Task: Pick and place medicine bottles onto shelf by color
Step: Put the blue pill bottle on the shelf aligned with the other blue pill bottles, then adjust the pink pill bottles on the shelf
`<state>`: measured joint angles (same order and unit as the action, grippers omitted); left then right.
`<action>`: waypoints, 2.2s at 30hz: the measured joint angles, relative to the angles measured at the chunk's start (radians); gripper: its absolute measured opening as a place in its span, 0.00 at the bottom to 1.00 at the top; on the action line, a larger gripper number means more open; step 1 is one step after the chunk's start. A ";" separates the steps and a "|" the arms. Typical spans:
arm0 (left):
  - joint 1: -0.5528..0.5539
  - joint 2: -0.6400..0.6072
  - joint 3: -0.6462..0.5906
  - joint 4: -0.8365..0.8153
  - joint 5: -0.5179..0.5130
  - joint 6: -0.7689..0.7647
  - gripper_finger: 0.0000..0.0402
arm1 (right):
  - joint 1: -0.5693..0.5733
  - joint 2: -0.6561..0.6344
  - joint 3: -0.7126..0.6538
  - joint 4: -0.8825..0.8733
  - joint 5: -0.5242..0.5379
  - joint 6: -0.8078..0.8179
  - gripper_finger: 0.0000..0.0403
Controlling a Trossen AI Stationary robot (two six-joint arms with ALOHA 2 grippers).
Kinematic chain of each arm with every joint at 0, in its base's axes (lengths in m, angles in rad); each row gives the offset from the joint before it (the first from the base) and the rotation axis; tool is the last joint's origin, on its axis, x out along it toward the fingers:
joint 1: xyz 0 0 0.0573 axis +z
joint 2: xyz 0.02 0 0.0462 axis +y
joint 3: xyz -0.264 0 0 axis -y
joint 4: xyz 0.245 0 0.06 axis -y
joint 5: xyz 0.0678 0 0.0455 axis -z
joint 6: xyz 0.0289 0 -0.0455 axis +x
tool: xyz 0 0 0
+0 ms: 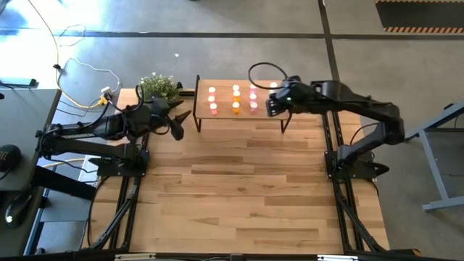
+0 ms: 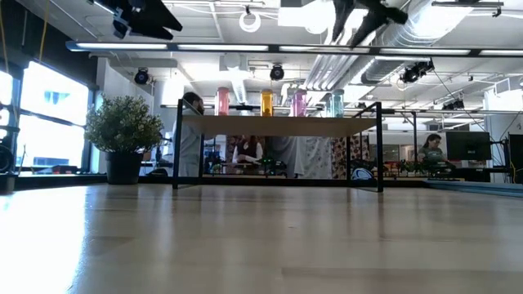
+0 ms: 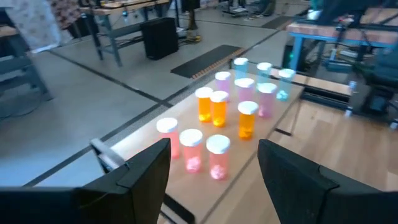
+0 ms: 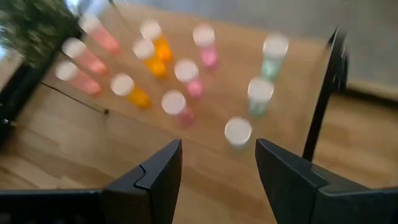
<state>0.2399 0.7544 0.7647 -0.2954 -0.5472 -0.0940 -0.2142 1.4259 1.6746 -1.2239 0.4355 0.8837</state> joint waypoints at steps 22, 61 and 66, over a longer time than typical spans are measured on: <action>0.090 0.000 0.000 0.001 0.043 0.000 0.58 | -0.133 0.191 -0.037 -0.020 -0.178 0.081 0.48; 0.196 0.004 0.010 0.047 0.135 0.053 0.58 | -0.191 0.211 0.109 -0.032 -0.081 -0.101 0.48; 0.282 0.042 0.043 0.060 0.232 0.048 0.58 | -0.208 0.211 0.218 -0.034 -0.056 -0.215 0.48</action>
<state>0.5223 0.7963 0.8079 -0.2356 -0.3155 -0.0465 -0.4220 1.6367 1.8921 -1.2584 0.3793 0.6691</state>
